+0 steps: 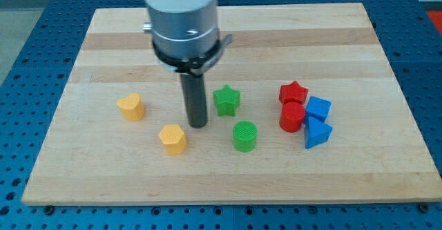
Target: Move the green star close to group of blocks
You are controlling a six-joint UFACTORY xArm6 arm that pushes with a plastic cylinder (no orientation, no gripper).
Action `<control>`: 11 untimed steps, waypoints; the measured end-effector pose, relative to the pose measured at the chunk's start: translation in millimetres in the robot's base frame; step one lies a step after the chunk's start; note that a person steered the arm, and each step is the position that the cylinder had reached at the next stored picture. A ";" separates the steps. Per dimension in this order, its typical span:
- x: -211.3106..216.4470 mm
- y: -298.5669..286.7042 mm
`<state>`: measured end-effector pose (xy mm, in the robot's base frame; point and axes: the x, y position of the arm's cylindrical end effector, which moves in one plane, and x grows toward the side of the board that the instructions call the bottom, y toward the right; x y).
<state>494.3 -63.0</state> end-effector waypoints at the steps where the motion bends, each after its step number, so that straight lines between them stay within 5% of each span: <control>1: -41.4 3.6; 8: -42.1 89.9; 11: -53.7 55.8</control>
